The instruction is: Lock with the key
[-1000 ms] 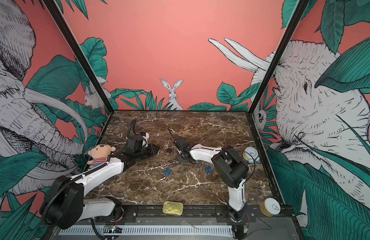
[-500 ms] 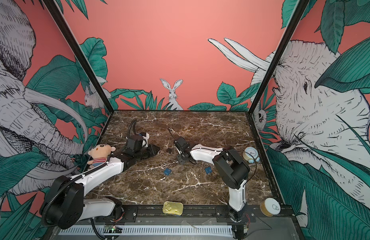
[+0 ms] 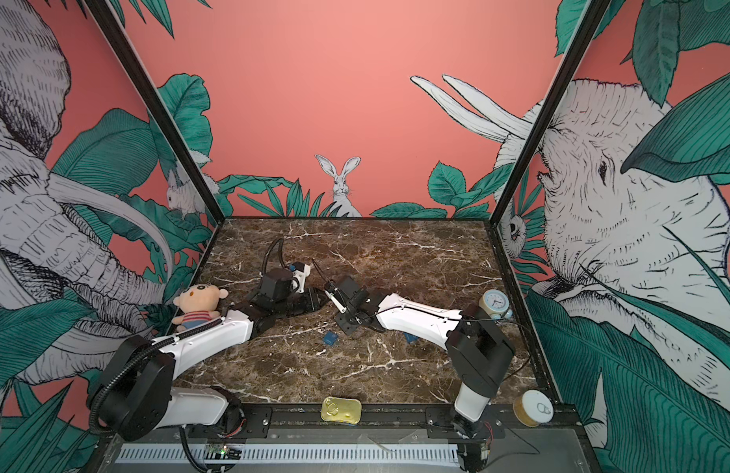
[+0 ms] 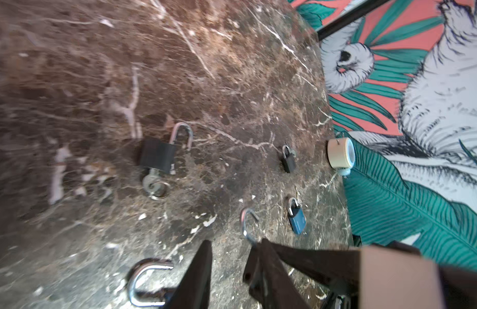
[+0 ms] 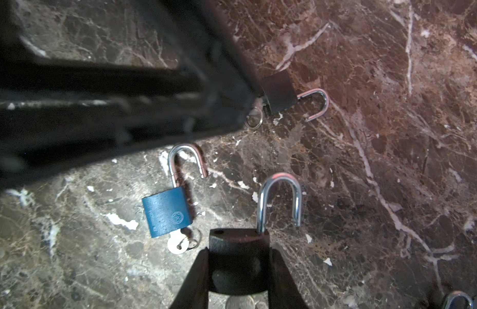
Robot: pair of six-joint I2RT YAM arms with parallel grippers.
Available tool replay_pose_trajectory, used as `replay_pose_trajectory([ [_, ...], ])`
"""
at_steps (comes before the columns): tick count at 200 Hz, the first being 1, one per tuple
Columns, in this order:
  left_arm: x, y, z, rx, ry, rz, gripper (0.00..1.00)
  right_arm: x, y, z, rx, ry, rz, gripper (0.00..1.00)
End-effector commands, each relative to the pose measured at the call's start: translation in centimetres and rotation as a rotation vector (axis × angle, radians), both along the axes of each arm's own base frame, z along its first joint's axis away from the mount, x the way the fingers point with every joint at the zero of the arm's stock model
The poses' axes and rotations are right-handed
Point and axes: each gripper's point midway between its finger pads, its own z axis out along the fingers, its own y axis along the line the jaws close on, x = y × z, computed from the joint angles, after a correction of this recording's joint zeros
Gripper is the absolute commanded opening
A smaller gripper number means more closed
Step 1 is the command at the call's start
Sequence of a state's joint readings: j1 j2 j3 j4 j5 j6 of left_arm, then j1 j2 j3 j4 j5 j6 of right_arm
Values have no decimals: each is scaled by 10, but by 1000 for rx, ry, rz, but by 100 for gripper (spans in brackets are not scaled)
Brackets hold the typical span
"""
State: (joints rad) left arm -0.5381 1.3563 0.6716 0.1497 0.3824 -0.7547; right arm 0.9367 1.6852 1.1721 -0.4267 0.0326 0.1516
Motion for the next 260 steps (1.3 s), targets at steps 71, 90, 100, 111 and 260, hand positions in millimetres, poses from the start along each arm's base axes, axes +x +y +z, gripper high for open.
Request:
replay_pose_trajectory([
  [71, -3, -28, 4, -66, -23, -100, 33, -2, 15, 42, 103, -50, 8, 12],
  [90, -4, -33, 4, -77, -20, -115, 32, -3, 16, 44, 108, -52, 9, 12],
  [100, -4, -35, 5, -86, -21, -120, 31, -3, 15, 44, 108, -49, 7, 12],
  [111, -4, -37, 5, -90, -19, -126, 30, -3, 15, 45, 110, -51, 7, 12],
  [260, -3, -51, 2, -123, -3, -154, 19, -3, 17, 46, 111, -54, 11, 12],
])
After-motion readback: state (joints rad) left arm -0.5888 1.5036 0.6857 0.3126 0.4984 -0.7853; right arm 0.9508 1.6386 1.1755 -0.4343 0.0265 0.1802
